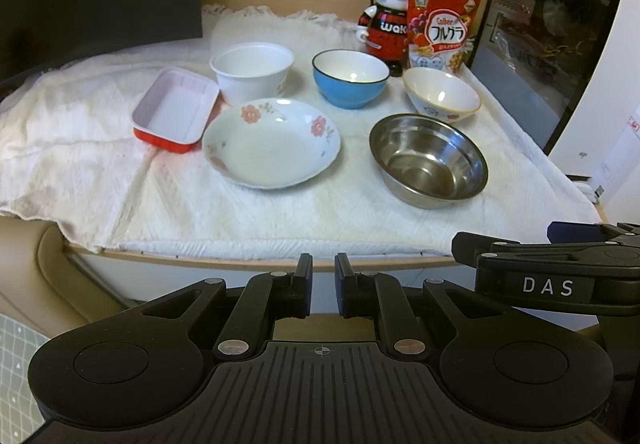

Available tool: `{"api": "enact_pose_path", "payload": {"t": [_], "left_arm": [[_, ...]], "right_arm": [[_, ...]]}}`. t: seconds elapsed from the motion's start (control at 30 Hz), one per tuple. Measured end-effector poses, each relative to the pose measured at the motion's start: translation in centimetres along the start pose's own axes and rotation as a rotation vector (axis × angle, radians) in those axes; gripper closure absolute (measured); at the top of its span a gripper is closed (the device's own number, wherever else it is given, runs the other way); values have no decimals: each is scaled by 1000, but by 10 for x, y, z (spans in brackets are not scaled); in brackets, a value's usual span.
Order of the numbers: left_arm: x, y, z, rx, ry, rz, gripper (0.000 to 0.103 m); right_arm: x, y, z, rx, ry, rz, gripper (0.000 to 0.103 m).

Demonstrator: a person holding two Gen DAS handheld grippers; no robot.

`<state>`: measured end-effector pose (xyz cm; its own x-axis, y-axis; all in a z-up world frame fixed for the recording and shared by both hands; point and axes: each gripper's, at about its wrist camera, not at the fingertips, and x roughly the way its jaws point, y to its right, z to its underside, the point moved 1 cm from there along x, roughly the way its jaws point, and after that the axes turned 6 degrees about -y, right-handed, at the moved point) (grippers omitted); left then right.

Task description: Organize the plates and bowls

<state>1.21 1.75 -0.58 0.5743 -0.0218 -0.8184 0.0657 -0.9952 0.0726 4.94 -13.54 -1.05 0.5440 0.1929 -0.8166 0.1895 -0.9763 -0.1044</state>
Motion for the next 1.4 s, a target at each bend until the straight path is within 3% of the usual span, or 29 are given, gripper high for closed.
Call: {"api": "enact_pose_path", "payload": {"t": [0.87,0.97,1.23,1.3,1.4], "left_arm": [[5,-3,-1,-6,1,12,89],[13,-6,-9,-3,12,55,89],[48,-24,-60,-38,22,316,88],[61,-27,-73,-36,3,323,88],[85,-33,-91,-47,-65,271,88]], "right_arm": [[2,4,0,0,9,-4,0],[3,8,-5,-2,37,-7,0],[12,39,-42,93,155,0,0],[18,48,-54,127,168,7,0],[30,58,-67,163,173,-8,0]]}}
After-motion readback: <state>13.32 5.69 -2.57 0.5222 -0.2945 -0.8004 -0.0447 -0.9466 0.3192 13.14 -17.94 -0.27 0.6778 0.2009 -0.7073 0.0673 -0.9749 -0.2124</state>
